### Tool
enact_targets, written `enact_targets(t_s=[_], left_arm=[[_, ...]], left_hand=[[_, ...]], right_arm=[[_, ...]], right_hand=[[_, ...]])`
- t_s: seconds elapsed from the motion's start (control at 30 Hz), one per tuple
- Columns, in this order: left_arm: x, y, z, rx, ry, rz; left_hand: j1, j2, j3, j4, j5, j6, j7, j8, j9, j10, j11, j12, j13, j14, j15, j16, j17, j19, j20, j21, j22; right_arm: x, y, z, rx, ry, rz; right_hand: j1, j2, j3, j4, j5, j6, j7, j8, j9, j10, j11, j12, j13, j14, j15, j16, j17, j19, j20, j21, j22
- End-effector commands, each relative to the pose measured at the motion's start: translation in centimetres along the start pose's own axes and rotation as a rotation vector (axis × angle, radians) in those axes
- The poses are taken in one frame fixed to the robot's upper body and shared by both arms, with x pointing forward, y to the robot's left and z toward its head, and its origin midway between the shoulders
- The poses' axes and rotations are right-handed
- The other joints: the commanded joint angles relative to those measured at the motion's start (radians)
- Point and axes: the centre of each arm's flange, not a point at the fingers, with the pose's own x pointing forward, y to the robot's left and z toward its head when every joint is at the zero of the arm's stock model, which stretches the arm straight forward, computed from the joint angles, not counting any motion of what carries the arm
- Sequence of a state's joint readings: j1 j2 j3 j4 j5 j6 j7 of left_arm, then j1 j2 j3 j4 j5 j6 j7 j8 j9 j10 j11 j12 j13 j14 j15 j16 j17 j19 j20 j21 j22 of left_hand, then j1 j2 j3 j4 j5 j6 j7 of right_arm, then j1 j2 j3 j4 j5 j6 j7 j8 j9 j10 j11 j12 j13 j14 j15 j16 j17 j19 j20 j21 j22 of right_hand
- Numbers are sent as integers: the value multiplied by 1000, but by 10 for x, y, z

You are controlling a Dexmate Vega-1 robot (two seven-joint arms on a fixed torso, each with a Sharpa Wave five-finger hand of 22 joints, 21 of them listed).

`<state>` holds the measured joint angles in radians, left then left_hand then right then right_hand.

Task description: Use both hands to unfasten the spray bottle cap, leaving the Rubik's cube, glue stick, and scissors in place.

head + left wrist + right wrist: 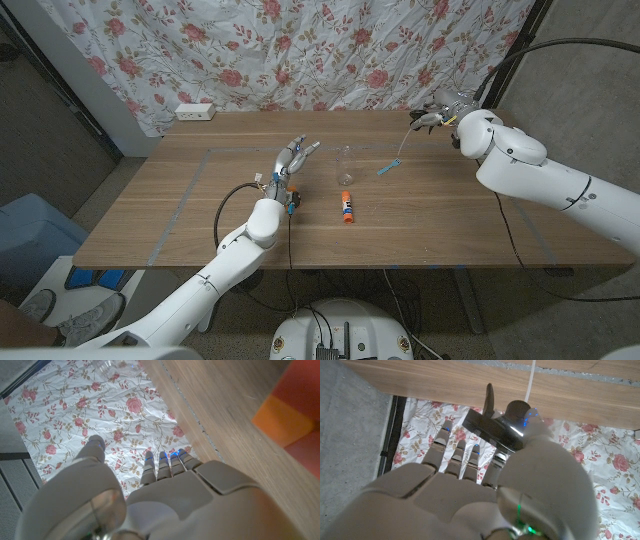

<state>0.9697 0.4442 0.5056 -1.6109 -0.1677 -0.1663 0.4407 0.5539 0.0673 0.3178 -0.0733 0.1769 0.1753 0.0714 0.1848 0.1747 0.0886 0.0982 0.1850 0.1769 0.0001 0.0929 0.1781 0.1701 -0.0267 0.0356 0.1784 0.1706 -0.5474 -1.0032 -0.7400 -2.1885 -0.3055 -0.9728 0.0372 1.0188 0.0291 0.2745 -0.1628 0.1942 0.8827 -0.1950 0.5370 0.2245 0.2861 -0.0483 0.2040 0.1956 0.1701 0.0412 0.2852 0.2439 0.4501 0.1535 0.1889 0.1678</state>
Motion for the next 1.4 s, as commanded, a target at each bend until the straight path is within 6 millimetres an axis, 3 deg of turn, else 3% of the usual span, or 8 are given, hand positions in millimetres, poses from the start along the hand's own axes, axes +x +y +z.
enact_targets(t_s=[0.03,0.77,1.4], left_arm=[[1,17,-8,-101,19,15],[0,38,-23,-157,38,63],[-7,45,-33,-193,45,94]], left_hand=[[-15,8,3,9,4,-2,-4,-1,2,-10,-2,3,3,3,6,4,4,-3,3,9,1],[-39,21,2,7,5,-8,-7,-3,1,-25,-6,2,2,-10,-6,-2,0,-23,0,5,1],[-59,34,3,11,6,-7,-5,-3,0,-24,-6,4,2,-10,-8,-1,0,-26,-5,6,1]], right_arm=[[7,13,-3,-64,40,4],[20,38,-5,-225,106,24],[27,51,-10,-288,127,55]], right_hand=[[2,4,-2,5,4,40,-23,28,8,7,-4,6,3,7,-7,9,6,-3,-4,3,1],[1,7,-3,7,2,44,-25,40,21,19,-12,7,3,16,-21,14,8,7,1,4,1],[6,6,-3,3,1,45,-26,48,29,26,-16,7,4,19,-32,16,9,12,-6,4,0]])
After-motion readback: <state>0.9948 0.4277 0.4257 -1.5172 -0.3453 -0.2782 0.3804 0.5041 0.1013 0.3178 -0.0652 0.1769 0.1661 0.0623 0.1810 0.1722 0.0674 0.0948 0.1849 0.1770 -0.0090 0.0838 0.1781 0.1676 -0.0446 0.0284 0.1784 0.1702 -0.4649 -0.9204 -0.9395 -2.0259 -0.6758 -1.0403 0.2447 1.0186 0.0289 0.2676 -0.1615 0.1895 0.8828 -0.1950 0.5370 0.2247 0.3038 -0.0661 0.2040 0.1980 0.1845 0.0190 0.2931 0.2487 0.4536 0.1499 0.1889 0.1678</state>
